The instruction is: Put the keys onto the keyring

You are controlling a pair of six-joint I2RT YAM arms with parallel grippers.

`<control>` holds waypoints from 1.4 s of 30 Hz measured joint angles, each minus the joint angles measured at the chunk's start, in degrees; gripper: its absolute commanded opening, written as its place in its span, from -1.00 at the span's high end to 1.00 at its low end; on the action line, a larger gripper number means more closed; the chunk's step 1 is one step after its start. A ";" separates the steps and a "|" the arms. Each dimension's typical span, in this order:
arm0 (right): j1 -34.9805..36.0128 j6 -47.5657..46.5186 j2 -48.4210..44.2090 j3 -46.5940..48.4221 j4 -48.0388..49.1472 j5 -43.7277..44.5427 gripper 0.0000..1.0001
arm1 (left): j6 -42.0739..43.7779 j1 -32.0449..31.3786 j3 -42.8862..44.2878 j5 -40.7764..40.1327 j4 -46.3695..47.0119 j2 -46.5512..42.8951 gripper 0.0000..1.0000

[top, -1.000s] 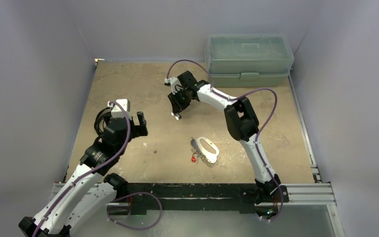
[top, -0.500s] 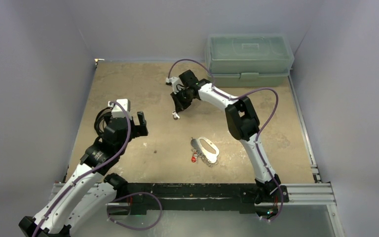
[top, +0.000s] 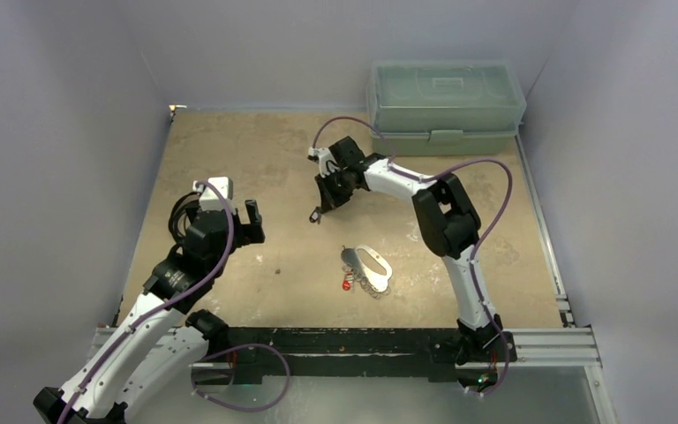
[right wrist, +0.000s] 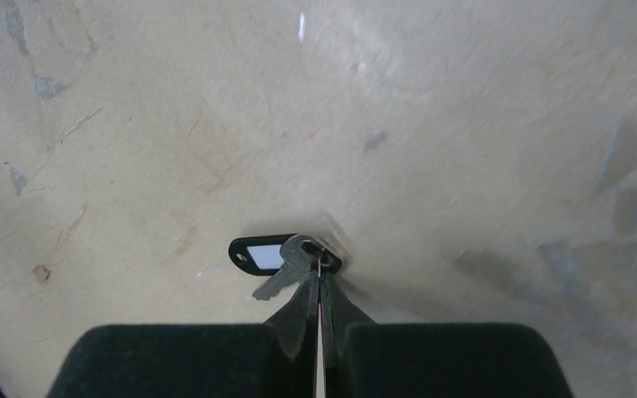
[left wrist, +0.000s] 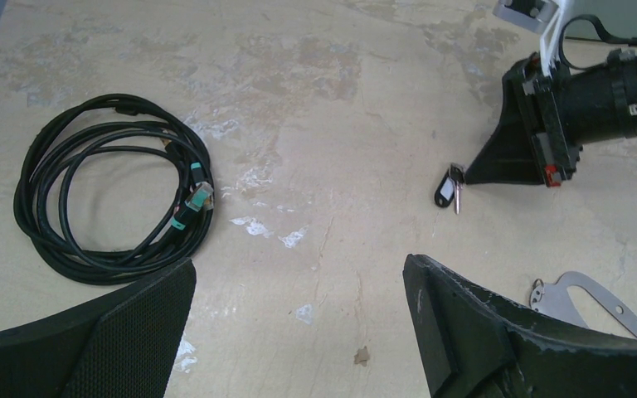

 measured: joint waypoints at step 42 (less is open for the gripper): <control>9.46 37.64 -59.30 -57.92 11.80 28.44 -0.12 | 0.24 0.02 0.00 1.05 0.04 -2.14 -0.89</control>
